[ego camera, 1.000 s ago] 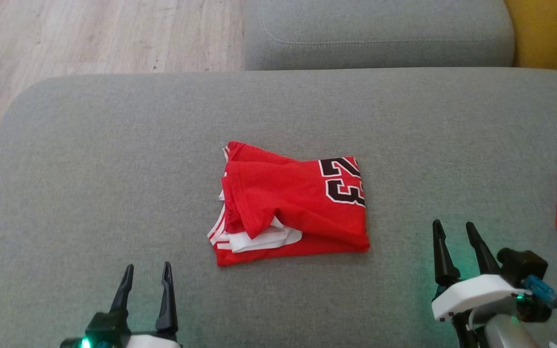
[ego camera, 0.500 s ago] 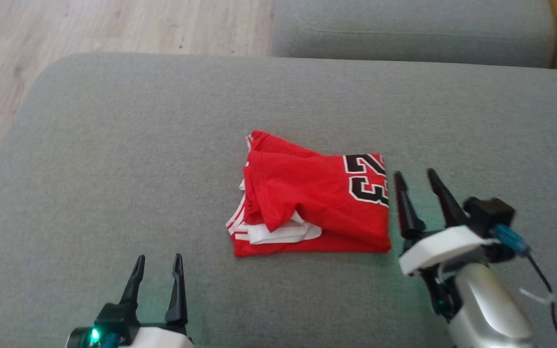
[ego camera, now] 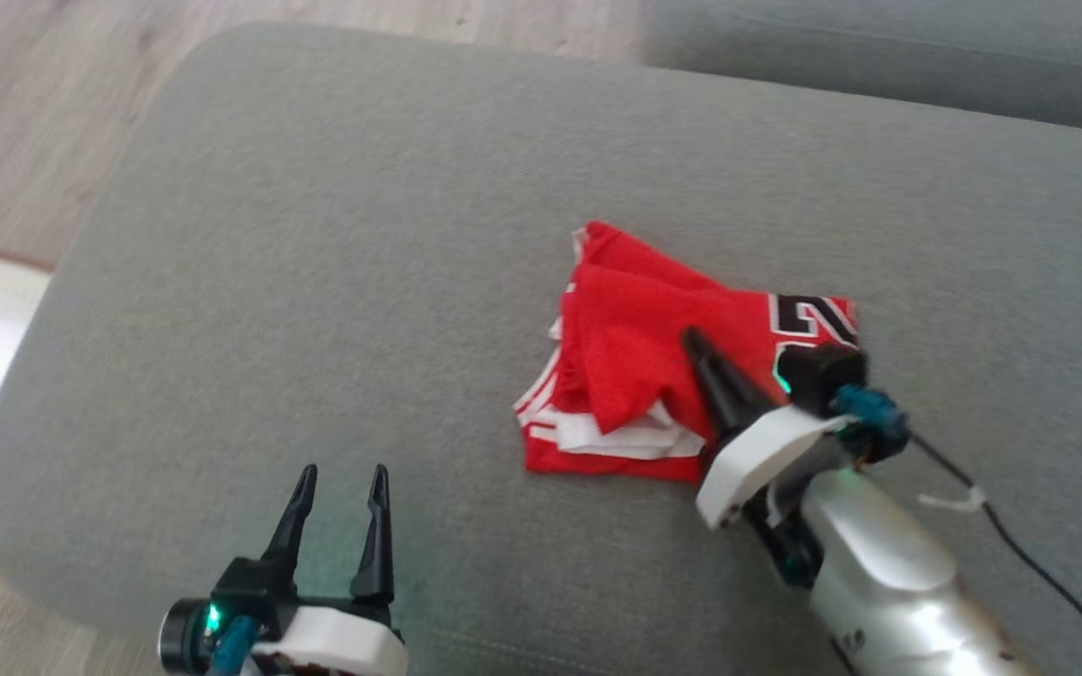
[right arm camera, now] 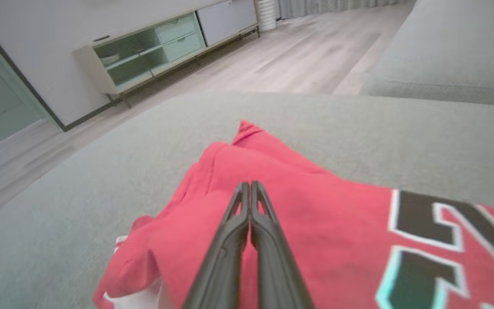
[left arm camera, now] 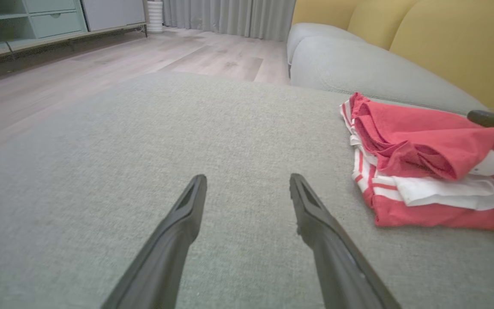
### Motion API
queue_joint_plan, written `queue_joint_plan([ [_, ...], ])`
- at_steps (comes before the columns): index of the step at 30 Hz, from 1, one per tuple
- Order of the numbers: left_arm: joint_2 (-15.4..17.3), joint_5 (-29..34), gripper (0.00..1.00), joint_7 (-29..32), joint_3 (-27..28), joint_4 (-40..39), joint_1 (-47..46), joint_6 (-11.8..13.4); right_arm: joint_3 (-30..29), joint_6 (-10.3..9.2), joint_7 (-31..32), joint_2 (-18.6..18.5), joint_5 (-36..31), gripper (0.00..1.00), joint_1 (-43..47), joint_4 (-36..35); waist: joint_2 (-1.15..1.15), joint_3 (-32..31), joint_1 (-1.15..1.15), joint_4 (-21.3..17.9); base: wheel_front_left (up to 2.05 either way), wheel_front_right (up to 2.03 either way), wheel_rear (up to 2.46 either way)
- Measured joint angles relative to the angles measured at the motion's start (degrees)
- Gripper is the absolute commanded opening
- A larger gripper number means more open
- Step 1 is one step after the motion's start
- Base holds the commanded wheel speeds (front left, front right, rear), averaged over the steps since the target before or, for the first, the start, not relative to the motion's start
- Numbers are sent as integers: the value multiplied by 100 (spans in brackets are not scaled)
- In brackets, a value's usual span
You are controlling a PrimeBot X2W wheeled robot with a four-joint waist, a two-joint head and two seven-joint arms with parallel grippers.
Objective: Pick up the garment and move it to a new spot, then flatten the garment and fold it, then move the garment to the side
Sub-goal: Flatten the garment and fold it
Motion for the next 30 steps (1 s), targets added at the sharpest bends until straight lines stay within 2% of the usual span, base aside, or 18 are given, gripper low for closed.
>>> queue_joint_plan([
  [5,1,0,100,0,48,55,1,-1,877,0,1,-1,358,0,46,230,0,128,0,226,0,0,0],
  [11,0,0,100,1,77,68,3,-2,1680,0,177,-34,925,0,97,301,0,109,-1,159,0,0,0],
  [14,0,0,100,0,77,56,2,-2,1867,-1,142,-35,1196,0,87,250,0,45,-1,15,0,0,0],
  [17,0,0,100,0,79,29,1,-3,1668,0,65,-35,1240,0,53,154,0,-22,-1,-123,0,0,0],
  [18,1,1,100,1,89,14,1,-2,1452,0,47,-35,1216,18,50,27,0,-48,-1,-173,0,0,0],
  [19,0,2,100,1,97,-3,1,-2,1170,0,43,-35,1140,40,45,-125,0,-75,-1,-224,0,0,0],
  [20,0,3,100,0,103,-25,2,-2,845,0,42,-35,1014,49,47,-301,0,-103,-1,-280,0,0,0],
  [21,1,8,100,1,121,-40,2,0,547,0,42,-35,865,85,56,-470,0,-134,-1,-335,0,0,0],
  [22,1,8,100,1,121,-40,2,0,547,0,42,-35,865,100,56,-470,0,-134,-1,-335,0,0,0],
  [27,3,112,100,0,283,-79,4,1,-1018,0,25,-32,-14,100,568,-1236,0,-300,-1,-632,0,0,0],
  [30,-2,172,100,0,360,-93,14,3,-1729,0,25,-32,-325,100,1136,-1463,0,-388,-1,-815,0,0,0],
])
